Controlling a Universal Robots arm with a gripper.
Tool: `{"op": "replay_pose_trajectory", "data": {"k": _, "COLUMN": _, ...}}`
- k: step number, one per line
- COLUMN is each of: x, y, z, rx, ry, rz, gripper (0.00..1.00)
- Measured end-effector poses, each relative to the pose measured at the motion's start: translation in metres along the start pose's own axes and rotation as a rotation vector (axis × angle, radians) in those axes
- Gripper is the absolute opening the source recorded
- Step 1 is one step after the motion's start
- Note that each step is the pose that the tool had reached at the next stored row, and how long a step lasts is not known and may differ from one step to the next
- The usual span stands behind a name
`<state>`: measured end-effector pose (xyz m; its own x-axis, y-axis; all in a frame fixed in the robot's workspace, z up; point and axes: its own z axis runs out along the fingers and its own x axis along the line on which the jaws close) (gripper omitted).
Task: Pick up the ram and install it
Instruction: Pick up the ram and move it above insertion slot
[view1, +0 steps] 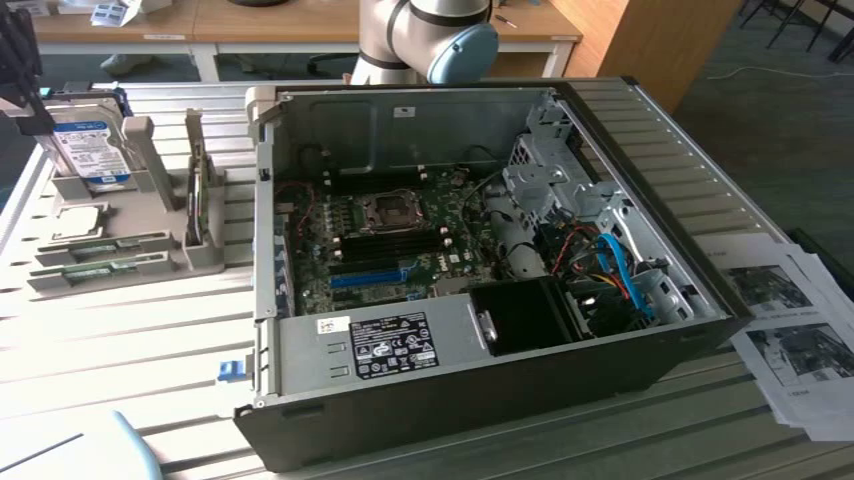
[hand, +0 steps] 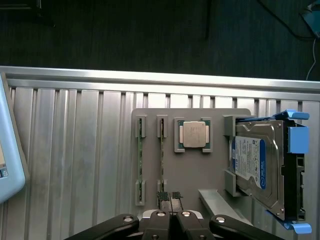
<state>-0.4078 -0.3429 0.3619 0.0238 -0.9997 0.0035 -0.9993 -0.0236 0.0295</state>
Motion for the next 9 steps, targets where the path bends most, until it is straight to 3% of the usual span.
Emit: {"op": "replay_pose_trajectory", "data": {"k": 9, "x": 0.0000, "y": -0.0003, "z": 0.0096, "rx": 0.0000, "ry": 0.0001, "rz": 0.000, "gripper": 0.09}}
